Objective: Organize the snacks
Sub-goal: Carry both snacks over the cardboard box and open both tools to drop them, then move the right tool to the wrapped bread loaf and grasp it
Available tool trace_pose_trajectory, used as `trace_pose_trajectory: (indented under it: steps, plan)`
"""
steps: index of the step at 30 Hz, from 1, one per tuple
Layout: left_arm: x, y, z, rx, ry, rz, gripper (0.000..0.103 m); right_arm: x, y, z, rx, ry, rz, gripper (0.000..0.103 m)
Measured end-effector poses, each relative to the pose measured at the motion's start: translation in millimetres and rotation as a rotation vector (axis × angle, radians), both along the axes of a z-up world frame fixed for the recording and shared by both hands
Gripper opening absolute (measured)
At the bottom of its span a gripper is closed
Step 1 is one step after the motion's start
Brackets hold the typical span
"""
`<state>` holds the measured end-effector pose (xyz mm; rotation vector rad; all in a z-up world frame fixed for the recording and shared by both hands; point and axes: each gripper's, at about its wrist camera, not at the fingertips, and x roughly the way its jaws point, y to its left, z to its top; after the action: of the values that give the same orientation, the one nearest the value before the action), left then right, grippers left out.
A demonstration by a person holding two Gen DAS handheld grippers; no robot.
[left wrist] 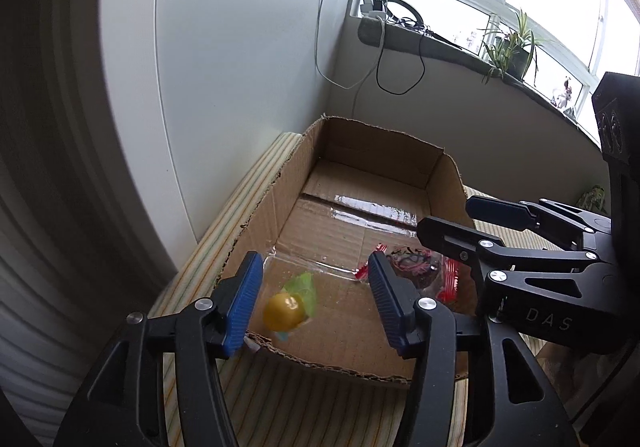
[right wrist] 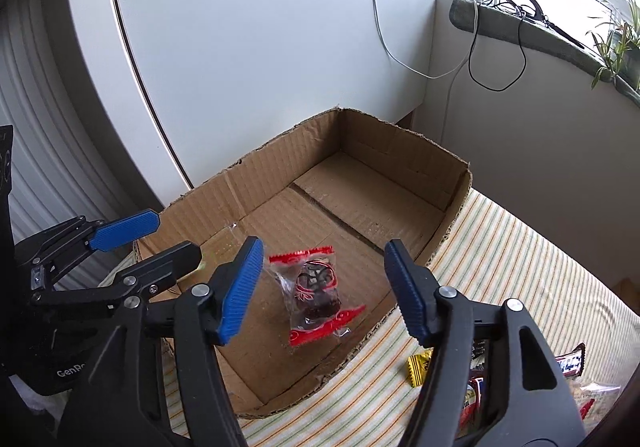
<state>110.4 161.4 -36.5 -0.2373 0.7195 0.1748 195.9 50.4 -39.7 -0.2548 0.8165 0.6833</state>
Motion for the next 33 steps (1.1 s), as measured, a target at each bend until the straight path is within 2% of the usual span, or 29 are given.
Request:
trace_pose_trajectory:
  steps: [8, 15, 18, 21, 25, 27, 30, 33]
  plan:
    - [-7.1, -3.7, 15.0, 0.026, -0.037, 0.012, 0.054, -5.0, -17.6, 9.8, 0.000, -0.018, -0.025, 0.066]
    - [-15.2, -16.8, 22.3, 0.014, -0.061, -0.004, 0.054, -13.7, -68.0, 21.6, 0.017, -0.035, -0.080, 0.066]
    - [-15.5, -26.8, 23.3, 0.001, -0.065, -0.025, 0.054, -15.7, -99.7, 27.9, 0.035, -0.044, -0.128, 0.079]
    - [-12.4, -42.7, 22.9, -0.001, -0.065, -0.055, 0.054, -15.3, -134.8, 32.3, 0.053, -0.040, -0.177, 0.079]
    - [-7.5, -68.7, 21.1, -0.023, -0.065, -0.112, 0.070, -15.6, -182.5, 34.7, 0.064, -0.035, -0.255, 0.094]
    - [-5.0, -81.2, 20.8, -0.043, -0.064, -0.148, 0.070, -15.4, -206.6, 34.4, 0.074, -0.023, -0.294, 0.100]
    - [2.3, -101.7, 18.9, -0.063, -0.053, -0.200, 0.077, -14.9, -242.4, 32.7, 0.076, -0.006, -0.356, 0.102]
    - [9.9, -122.3, 13.5, -0.087, -0.034, -0.252, 0.077, -13.8, -270.7, 27.2, 0.051, 0.005, -0.401, 0.102]
